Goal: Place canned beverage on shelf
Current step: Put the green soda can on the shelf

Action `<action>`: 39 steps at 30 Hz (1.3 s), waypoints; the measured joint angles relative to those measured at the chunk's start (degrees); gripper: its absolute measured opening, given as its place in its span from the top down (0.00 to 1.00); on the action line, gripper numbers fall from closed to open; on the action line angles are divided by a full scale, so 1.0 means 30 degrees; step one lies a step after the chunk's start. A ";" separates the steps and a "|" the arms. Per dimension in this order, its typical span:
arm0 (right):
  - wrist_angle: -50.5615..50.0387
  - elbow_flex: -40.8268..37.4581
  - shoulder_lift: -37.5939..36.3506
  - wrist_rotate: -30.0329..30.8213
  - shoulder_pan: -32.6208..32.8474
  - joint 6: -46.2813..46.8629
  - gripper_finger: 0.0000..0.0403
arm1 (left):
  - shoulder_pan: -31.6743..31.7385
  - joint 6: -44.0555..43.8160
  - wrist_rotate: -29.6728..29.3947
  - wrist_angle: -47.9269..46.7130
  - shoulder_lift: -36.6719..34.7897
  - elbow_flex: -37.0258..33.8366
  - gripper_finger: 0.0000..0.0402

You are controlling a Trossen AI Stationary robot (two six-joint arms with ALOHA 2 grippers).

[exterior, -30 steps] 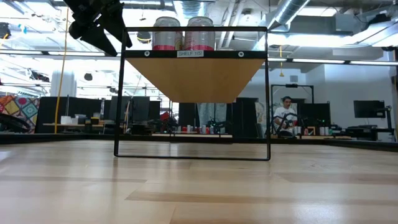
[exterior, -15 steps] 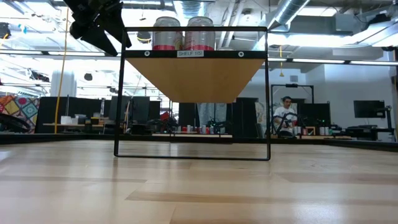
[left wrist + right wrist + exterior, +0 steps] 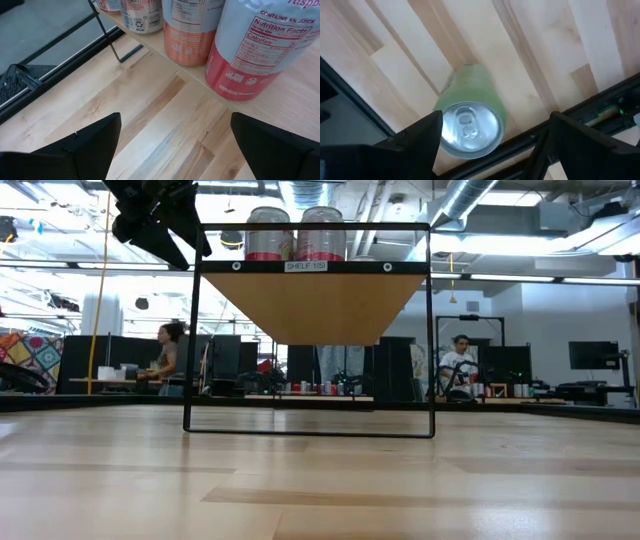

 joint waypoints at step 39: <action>0.2695 -0.1874 -0.0691 0.3792 0.3694 0.3447 0.14 | 0.0000 -0.0801 -0.0171 0.0007 0.0000 0.0000 0.10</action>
